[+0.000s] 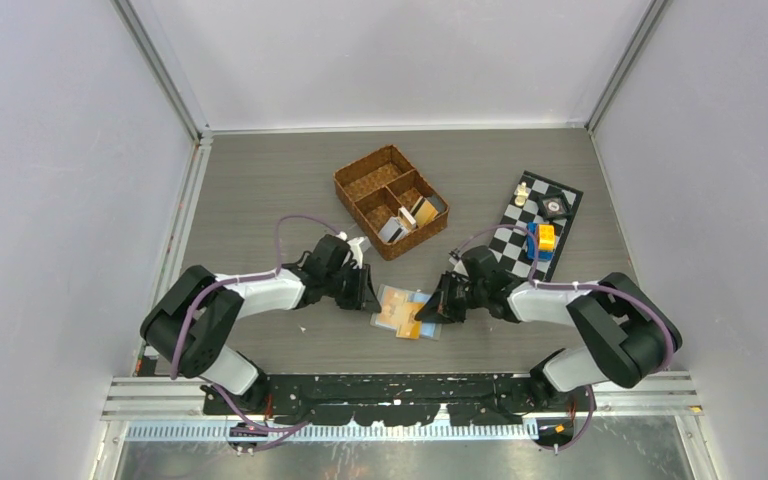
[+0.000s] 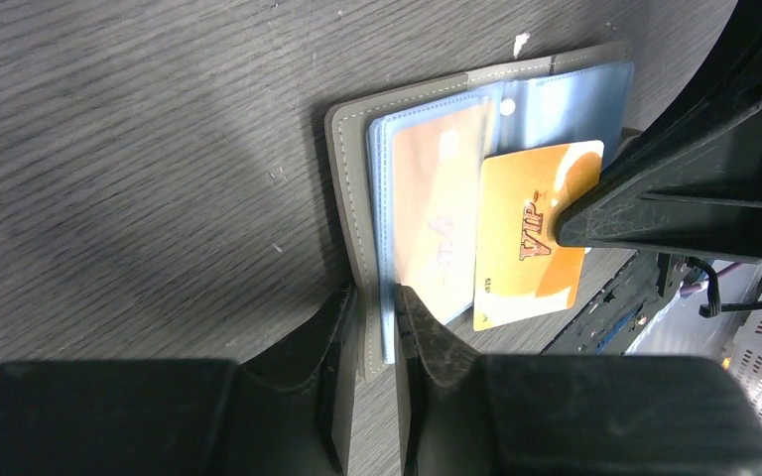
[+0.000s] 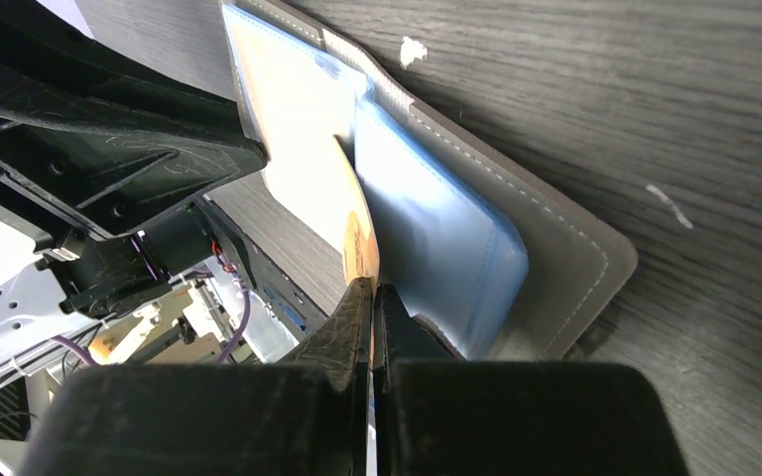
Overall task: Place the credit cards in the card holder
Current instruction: Insert the credit card into the card holder.
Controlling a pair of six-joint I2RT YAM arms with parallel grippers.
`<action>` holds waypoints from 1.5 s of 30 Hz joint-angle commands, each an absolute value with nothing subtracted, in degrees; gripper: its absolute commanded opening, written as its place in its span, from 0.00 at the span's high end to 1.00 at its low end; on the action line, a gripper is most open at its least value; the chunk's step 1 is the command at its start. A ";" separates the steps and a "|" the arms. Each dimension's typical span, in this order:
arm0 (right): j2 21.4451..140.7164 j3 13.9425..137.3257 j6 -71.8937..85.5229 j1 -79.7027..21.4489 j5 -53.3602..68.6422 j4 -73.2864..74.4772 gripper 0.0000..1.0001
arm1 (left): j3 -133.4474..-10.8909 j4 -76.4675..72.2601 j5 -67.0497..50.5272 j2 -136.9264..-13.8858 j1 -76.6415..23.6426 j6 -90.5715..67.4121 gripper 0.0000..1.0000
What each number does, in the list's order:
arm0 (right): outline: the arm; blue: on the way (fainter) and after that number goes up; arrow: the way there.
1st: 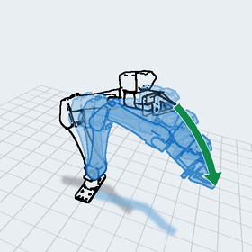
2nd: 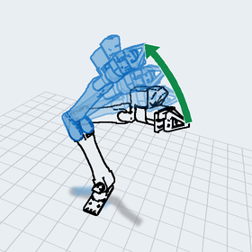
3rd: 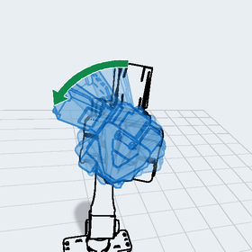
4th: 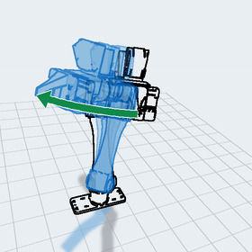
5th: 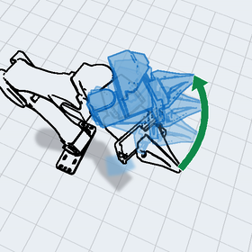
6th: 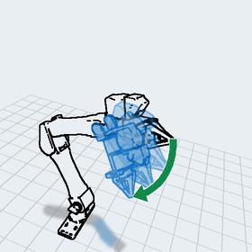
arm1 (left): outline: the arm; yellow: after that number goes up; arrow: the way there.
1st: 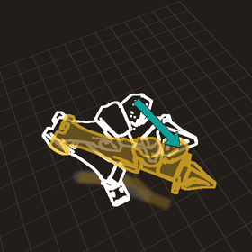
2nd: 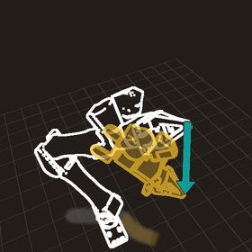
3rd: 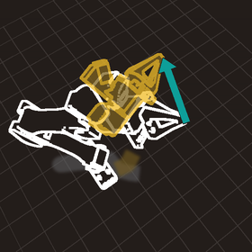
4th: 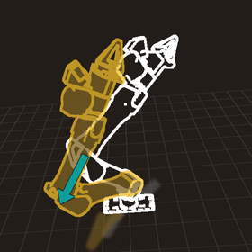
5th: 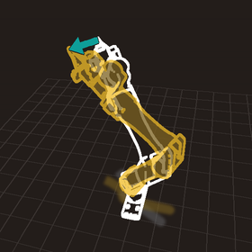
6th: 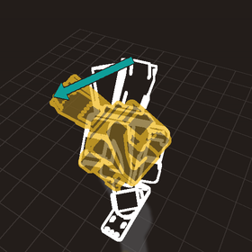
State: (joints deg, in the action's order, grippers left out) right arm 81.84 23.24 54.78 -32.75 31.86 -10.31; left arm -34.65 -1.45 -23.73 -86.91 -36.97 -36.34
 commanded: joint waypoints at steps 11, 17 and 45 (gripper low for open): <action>86.65 27.08 50.86 -31.07 28.23 -6.16 1.00 | -35.86 -0.18 -22.38 -88.45 -37.18 -33.60 0.83; 85.22 28.11 49.07 -30.54 24.72 -2.41 1.00 | -36.13 -0.18 -22.29 -88.66 -37.26 -33.31 0.83; 87.20 30.64 44.83 -30.65 20.62 0.39 0.99 | -37.09 1.78 -22.67 -88.45 -37.21 -33.31 0.85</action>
State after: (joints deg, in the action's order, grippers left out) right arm 85.54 31.40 46.19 -30.94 27.97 -1.06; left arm -35.90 -0.01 -23.57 -87.55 -36.99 -34.26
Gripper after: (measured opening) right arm 0.026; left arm 0.158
